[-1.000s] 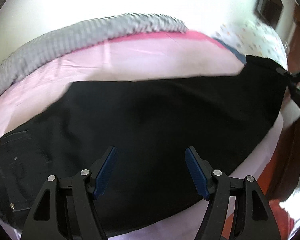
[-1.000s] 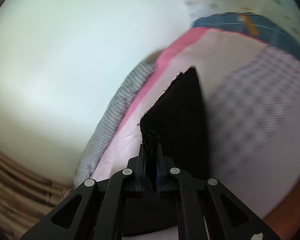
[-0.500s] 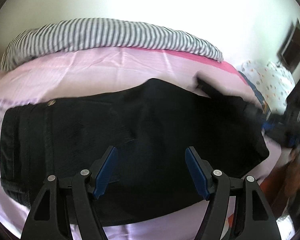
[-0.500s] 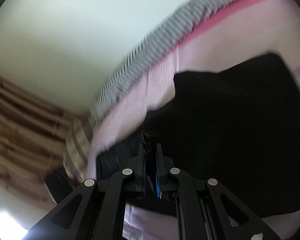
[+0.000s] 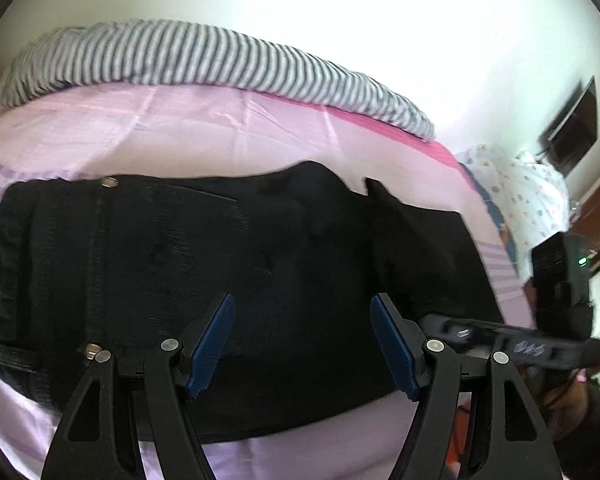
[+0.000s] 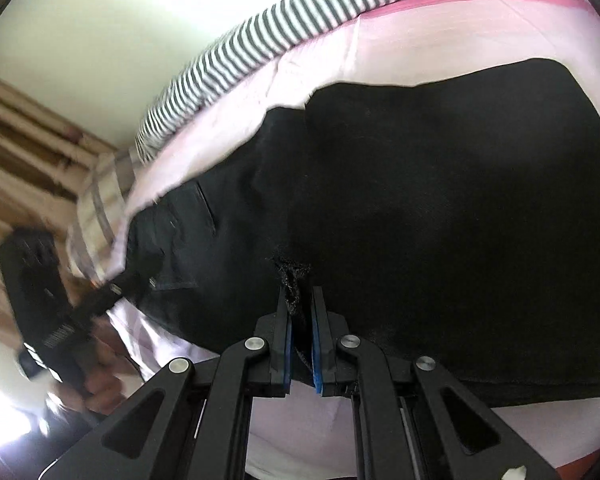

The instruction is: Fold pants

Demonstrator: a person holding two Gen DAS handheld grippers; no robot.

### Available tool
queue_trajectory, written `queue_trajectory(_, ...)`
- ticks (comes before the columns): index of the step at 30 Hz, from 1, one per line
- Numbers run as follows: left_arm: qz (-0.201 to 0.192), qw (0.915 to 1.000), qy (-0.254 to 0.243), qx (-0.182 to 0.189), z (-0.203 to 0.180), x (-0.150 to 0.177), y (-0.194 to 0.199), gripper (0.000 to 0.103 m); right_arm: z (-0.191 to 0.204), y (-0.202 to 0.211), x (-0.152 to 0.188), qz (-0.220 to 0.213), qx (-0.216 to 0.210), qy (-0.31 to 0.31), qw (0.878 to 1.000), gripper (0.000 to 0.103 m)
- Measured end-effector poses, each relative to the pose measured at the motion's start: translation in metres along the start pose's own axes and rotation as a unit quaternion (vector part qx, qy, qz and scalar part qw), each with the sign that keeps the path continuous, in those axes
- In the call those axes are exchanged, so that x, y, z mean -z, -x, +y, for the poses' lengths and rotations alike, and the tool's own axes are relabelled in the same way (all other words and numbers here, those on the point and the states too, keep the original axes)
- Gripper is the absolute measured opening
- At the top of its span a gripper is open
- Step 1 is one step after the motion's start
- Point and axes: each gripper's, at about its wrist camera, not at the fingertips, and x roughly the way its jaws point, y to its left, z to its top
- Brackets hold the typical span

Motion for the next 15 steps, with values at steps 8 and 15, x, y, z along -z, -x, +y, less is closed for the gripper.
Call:
queue_trajectory(8,0.080,0.9871,0.061,0.124,-0.020,-0.022,-0.033,0.071,0.016,0.017,0.007,-0.033,0.023,0.072,0.997,0.009)
queue_trajectory(15,0.148,0.9700,0.089,0.171,-0.046,-0.034,-0.079,0.071,0.012,0.031,0.010,-0.047,0.006,0.077,0.996,0.009)
